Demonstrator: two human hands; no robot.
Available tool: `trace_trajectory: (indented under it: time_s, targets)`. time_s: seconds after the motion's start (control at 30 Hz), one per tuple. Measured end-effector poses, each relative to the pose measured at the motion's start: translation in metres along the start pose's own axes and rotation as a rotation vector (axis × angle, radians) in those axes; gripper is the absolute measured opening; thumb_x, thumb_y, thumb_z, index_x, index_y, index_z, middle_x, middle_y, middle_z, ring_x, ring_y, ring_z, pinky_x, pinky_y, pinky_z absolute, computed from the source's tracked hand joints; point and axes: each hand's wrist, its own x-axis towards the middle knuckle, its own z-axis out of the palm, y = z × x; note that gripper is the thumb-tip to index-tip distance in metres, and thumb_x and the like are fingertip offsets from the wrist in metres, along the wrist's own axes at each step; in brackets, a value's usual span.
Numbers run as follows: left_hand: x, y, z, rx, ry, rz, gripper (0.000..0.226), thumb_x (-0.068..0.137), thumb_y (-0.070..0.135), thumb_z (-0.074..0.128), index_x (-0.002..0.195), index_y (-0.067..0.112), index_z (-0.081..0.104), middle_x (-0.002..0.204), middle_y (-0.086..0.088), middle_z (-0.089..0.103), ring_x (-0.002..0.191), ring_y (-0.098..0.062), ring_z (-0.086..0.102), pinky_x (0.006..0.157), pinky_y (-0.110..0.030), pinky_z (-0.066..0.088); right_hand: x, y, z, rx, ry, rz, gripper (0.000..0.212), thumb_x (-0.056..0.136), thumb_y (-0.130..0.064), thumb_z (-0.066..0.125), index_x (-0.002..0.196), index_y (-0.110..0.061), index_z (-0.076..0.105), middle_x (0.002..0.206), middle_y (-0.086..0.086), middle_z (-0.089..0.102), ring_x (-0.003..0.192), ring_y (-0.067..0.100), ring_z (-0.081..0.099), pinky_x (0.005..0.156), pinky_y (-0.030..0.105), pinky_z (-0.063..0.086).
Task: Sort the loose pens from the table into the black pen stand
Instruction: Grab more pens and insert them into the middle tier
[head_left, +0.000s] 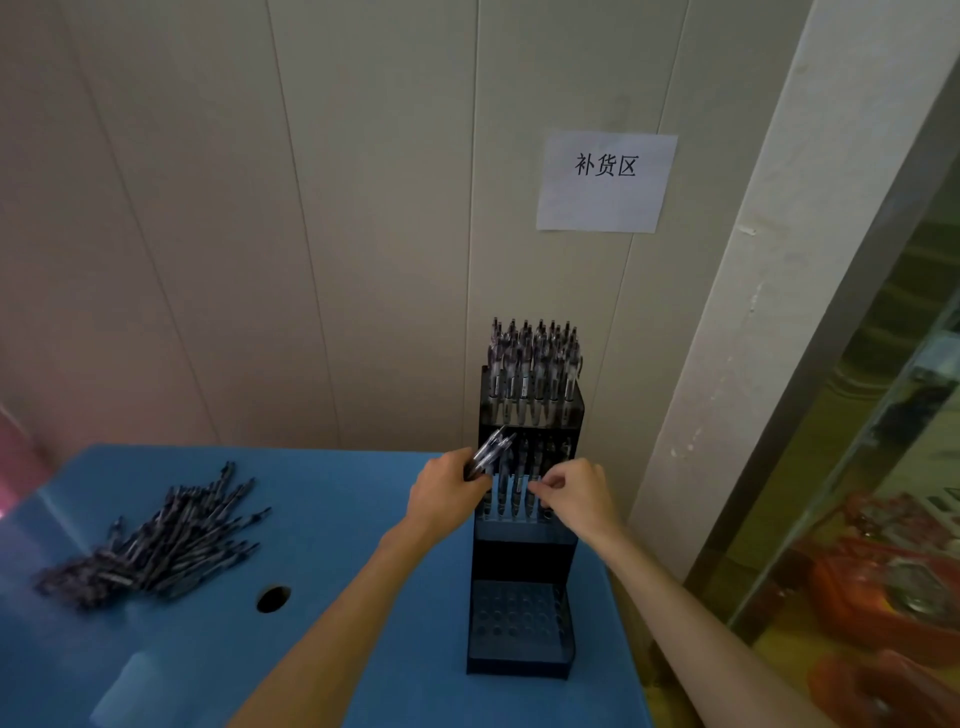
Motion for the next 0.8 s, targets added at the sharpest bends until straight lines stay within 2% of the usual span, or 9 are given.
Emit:
trace_trajectory:
  time_s: [0.07, 0.17, 0.27, 0.43, 0.5, 0.63, 0.73, 0.8]
  targets:
    - [0.001, 0.002, 0.001, 0.014, 0.012, 0.006, 0.022, 0.088, 0.017, 0.059, 0.070, 0.019, 0.046, 0.058, 0.002, 0.046, 0.050, -0.014, 0.037, 0.053, -0.031, 0.032, -0.005, -0.007, -0.006, 0.121, 0.011, 0.019, 0.016, 0.087, -0.026, 0.077, 0.074, -0.017, 0.077, 0.064, -0.007, 0.070, 0.060, 0.002, 0.065, 0.058, 0.010, 0.049]
    - [0.001, 0.008, 0.004, 0.046, 0.016, 0.025, 0.011, 0.087, 0.021, 0.058, 0.078, 0.015, 0.055, 0.062, -0.003, 0.055, 0.051, -0.016, 0.043, 0.051, -0.029, 0.033, -0.012, -0.026, -0.017, 0.490, -0.159, 0.080, 0.006, 0.087, -0.019, 0.077, 0.085, -0.014, 0.078, 0.075, 0.001, 0.075, 0.067, 0.011, 0.067, 0.067, 0.024, 0.056]
    - [0.000, 0.015, 0.007, 0.089, 0.012, 0.051, 0.011, 0.088, 0.023, 0.057, 0.081, 0.015, 0.058, 0.064, -0.001, 0.059, 0.053, -0.017, 0.048, 0.049, -0.028, 0.034, -0.019, -0.044, -0.024, 0.697, -0.268, 0.091, 0.011, 0.084, -0.019, 0.079, 0.095, -0.015, 0.078, 0.089, 0.002, 0.077, 0.077, 0.011, 0.068, 0.073, 0.026, 0.055]
    - [-0.003, 0.021, 0.010, 0.107, -0.009, 0.092, 0.008, 0.085, 0.019, 0.054, 0.079, 0.014, 0.056, 0.066, -0.004, 0.061, 0.058, -0.025, 0.057, 0.048, -0.039, 0.043, -0.024, -0.054, -0.024, 0.750, -0.218, 0.065, 0.014, 0.083, -0.017, 0.080, 0.097, -0.015, 0.078, 0.091, -0.001, 0.078, 0.079, 0.005, 0.070, 0.067, 0.016, 0.052]
    - [-0.005, 0.025, 0.011, 0.140, -0.017, 0.118, 0.008, 0.086, 0.017, 0.055, 0.078, 0.014, 0.053, 0.067, -0.005, 0.061, 0.061, -0.027, 0.059, 0.049, -0.039, 0.044, -0.025, -0.053, -0.022, 0.763, -0.184, 0.068, 0.015, 0.082, -0.019, 0.081, 0.097, -0.015, 0.078, 0.091, -0.001, 0.078, 0.083, 0.008, 0.071, 0.069, 0.017, 0.053]
    - [-0.006, 0.029, 0.012, 0.168, -0.014, 0.116, 0.011, 0.087, 0.017, 0.057, 0.079, 0.014, 0.051, 0.070, -0.005, 0.060, 0.062, -0.026, 0.059, 0.050, -0.039, 0.045, -0.028, -0.053, -0.020, 0.776, -0.154, 0.102, 0.012, 0.086, -0.018, 0.077, 0.097, -0.014, 0.077, 0.090, -0.003, 0.077, 0.080, 0.004, 0.070, 0.065, 0.013, 0.050]
    - [-0.006, 0.030, 0.013, 0.167, -0.018, 0.110, 0.019, 0.090, 0.028, 0.061, 0.082, 0.014, 0.052, 0.072, -0.006, 0.061, 0.062, -0.026, 0.058, 0.050, -0.036, 0.042, -0.028, -0.051, -0.019, 0.802, -0.131, 0.140, 0.010, 0.090, -0.020, 0.073, 0.099, -0.015, 0.074, 0.091, -0.002, 0.077, 0.082, 0.010, 0.072, 0.068, 0.021, 0.052]
    - [-0.007, 0.031, 0.014, 0.204, -0.008, 0.104, 0.021, 0.091, 0.027, 0.061, 0.081, 0.014, 0.048, 0.071, -0.005, 0.058, 0.061, -0.026, 0.055, 0.049, -0.033, 0.039, -0.026, -0.048, -0.021, 0.816, -0.084, 0.160, 0.011, 0.095, -0.019, 0.067, 0.103, -0.012, 0.069, 0.093, 0.000, 0.077, 0.084, 0.015, 0.073, 0.071, 0.027, 0.053]
